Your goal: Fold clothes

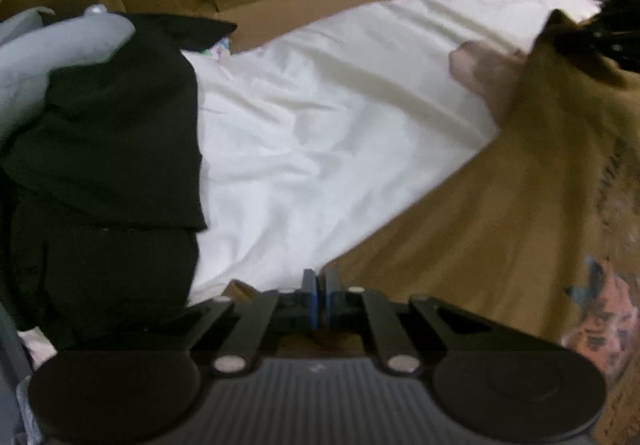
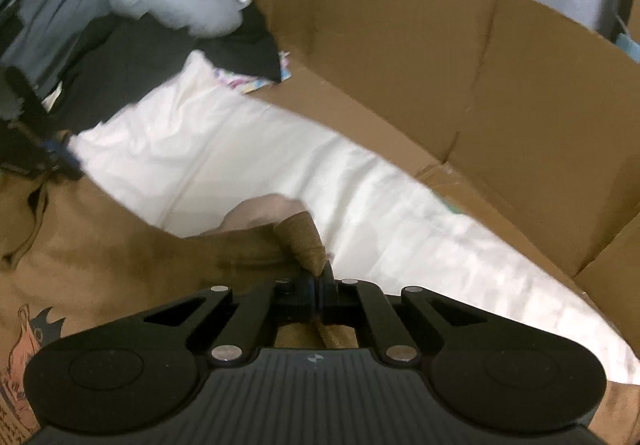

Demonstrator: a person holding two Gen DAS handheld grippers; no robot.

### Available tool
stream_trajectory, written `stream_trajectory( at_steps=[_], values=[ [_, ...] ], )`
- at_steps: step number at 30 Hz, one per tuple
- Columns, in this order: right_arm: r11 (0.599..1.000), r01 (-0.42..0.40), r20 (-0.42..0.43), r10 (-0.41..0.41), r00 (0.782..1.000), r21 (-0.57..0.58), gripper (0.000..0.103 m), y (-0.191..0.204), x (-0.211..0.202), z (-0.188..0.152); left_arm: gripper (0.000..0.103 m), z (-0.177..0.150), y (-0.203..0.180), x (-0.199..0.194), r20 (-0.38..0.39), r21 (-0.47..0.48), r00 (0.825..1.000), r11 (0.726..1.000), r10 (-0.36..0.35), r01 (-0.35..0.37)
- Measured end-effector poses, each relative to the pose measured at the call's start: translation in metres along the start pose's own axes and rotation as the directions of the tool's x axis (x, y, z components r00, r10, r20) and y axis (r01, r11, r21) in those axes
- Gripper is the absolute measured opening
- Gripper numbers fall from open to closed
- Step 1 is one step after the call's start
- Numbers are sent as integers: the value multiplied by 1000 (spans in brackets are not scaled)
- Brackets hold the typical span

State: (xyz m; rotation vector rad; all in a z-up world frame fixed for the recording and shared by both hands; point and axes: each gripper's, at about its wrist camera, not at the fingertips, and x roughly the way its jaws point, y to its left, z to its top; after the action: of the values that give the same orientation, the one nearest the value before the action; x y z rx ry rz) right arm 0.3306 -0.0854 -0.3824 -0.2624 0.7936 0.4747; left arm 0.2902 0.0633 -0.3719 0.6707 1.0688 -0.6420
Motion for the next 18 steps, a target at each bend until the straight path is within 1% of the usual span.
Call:
stream_trajectory(
  at_steps=[2, 5, 7, 9, 12, 16, 17, 18],
  values=[
    [1000, 19, 12, -20, 1000, 5, 0, -2, -1, 3, 4, -4, -1, -13, 22, 12, 1000, 1000, -3, 3],
    [998, 46, 28, -47, 998, 39, 0, -9, -4, 7, 3, -8, -4, -34, 58, -2, 998, 1000, -27, 28],
    [995, 51, 27, -53, 998, 81, 0, -17, -6, 9, 3, -11, -9, -47, 83, -9, 995, 998, -55, 56],
    [992, 56, 31, -60, 998, 114, 0, -24, -9, 9, 3, -15, -16, -58, 95, 4, 992, 997, -82, 82],
    [987, 75, 43, -82, 996, 144, 0, -36, -18, 9, 3, -29, -31, -71, 92, 19, 988, 992, -123, 122],
    [978, 98, 49, -108, 993, 182, 0, -56, -30, 8, 3, -49, -52, -80, 72, 11, 979, 982, -189, 189],
    [978, 92, 54, -104, 993, 186, 0, -59, -32, 8, 3, -54, -59, -80, 63, 10, 977, 979, -206, 205],
    [979, 69, 61, -82, 995, 189, 0, -60, -34, 8, 3, -59, -65, -80, 56, 10, 974, 976, -218, 218]
  ],
)
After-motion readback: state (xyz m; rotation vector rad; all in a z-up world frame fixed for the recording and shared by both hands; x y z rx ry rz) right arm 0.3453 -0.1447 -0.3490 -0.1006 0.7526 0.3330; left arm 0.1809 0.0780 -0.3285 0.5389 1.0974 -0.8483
